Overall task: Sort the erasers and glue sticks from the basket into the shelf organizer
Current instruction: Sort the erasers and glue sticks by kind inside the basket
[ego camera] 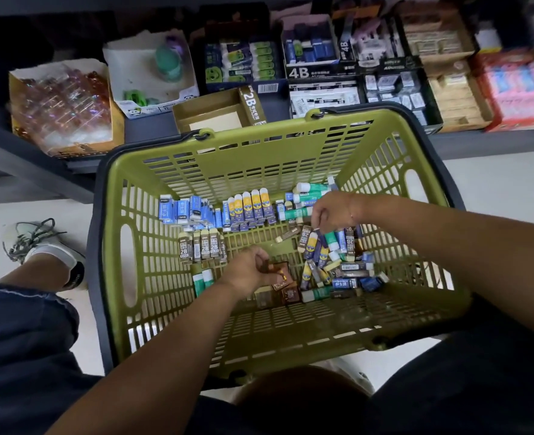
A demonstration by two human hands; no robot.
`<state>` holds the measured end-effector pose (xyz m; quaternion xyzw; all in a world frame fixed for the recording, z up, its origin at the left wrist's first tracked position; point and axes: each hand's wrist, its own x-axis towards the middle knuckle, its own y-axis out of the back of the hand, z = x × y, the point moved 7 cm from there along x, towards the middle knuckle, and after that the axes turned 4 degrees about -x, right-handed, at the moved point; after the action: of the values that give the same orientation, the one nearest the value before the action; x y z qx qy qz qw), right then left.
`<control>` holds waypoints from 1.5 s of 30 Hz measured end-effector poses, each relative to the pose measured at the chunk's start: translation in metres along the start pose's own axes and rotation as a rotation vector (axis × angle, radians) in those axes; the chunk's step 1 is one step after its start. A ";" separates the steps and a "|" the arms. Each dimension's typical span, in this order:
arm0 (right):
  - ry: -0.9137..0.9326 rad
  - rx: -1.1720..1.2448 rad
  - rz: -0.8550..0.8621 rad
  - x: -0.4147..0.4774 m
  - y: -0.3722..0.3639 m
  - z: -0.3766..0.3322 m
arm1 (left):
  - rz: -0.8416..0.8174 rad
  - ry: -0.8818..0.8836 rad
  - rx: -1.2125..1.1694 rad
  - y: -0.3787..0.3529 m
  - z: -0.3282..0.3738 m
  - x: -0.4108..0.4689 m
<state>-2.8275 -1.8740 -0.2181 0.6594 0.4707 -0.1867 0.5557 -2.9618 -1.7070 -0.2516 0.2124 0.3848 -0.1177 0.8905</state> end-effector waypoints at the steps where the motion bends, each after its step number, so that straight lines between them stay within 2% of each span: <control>1: -0.030 -0.012 0.025 0.000 0.005 0.008 | -0.006 -0.012 0.013 0.000 0.002 0.000; 4: -0.038 0.029 0.089 -0.002 0.012 0.020 | -0.045 -0.043 0.116 -0.006 0.005 -0.001; 7: -0.105 -0.057 0.177 -0.005 0.024 0.026 | -0.087 -0.069 0.188 -0.016 0.006 -0.001; 10: -0.123 -0.105 0.213 -0.001 0.031 0.029 | -0.048 -0.137 0.214 -0.017 0.013 0.000; 16: -0.086 -0.310 0.024 -0.015 0.011 0.025 | -0.014 -0.173 0.263 -0.019 0.013 0.001; 20: -0.108 -0.525 -0.214 -0.018 -0.013 0.022 | -0.023 -0.169 0.286 -0.023 0.014 0.003; 25: -0.104 -0.450 -0.271 -0.014 -0.018 0.028 | -0.053 -0.127 0.278 -0.023 0.006 0.007; 29: -0.130 -0.293 -0.210 -0.020 -0.016 0.032 | -0.094 -0.090 0.142 -0.025 0.001 0.009; 35: -0.113 -0.394 -0.352 -0.015 -0.038 0.032 | -0.075 -0.070 0.112 -0.019 -0.004 0.010; 38: -0.091 -0.525 -0.367 -0.013 -0.041 0.027 | -0.068 -0.068 0.142 -0.022 -0.002 0.008; 45: -0.099 -0.631 -0.395 -0.012 -0.047 0.027 | -0.065 -0.075 0.197 -0.026 0.002 0.007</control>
<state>-2.8648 -1.9062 -0.2427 0.3424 0.5958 -0.1673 0.7070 -2.9657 -1.7311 -0.2630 0.2820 0.3445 -0.1918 0.8747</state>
